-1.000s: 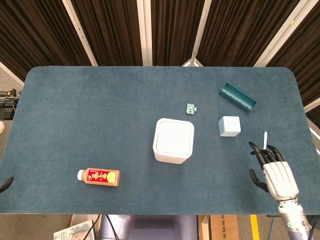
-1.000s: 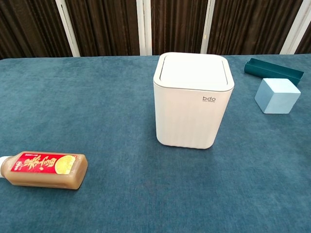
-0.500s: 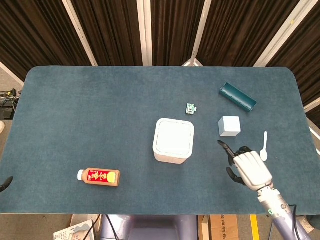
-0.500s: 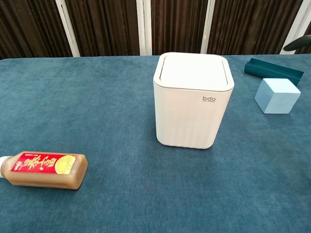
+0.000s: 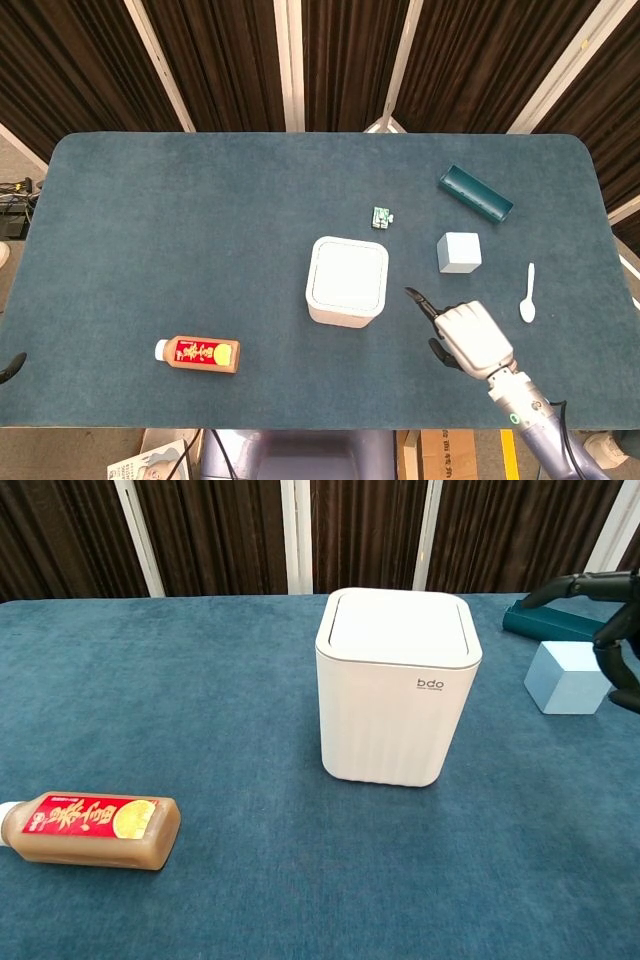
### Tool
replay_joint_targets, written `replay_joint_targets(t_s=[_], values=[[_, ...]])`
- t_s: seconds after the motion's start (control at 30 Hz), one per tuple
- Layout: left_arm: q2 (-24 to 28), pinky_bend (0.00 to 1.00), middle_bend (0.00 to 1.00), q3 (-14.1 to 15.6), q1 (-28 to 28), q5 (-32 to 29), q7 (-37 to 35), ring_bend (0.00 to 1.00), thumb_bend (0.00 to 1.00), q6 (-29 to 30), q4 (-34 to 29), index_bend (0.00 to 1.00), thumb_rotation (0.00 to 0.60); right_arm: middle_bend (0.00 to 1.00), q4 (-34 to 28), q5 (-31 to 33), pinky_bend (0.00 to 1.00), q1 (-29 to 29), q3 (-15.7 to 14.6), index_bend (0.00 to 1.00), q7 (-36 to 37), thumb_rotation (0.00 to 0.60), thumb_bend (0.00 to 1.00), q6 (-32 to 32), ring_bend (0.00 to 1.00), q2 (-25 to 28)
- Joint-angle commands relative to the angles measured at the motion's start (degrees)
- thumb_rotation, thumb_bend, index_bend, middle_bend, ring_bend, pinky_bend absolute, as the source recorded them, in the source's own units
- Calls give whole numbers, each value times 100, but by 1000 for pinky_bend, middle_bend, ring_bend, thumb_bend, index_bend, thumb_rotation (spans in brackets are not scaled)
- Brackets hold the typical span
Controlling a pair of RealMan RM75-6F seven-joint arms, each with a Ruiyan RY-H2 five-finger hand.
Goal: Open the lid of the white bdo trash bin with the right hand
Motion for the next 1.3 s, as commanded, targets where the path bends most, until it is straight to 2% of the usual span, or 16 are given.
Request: replay_joint_targets(t_s=[0.03, 0.53, 1.0, 1.17, 1.3], values=[[-4, 0, 9, -4, -5, -12, 13, 0, 22, -11, -3, 119, 600, 623, -89, 73, 669, 84, 21, 99, -130, 600, 428, -47, 666, -49], [4, 0, 9, -26, -15, -91, 22, 0, 22, -55, -31, 119, 600, 631, -585, 896, 669, 658, 139, 99, -1019, 600, 427, -335, 669, -253], [35, 0, 9, -47, -10, -133, -59, 0, 22, -58, -33, 119, 600, 634, -465, 2067, 669, 1297, 172, 114, -1686, 600, 428, -382, 669, -696], [32, 0, 10, -59, -9, -144, -75, 0, 22, -51, -26, 119, 600, 634, -428, 2293, 669, 1431, 118, 196, -1821, 600, 428, -354, 669, -766], [31, 0, 10, -61, -19, -152, -75, 0, 23, -68, -30, 119, 600, 634, -404, 2460, 669, 1521, 23, 333, -1951, 600, 428, -322, 669, -800]])
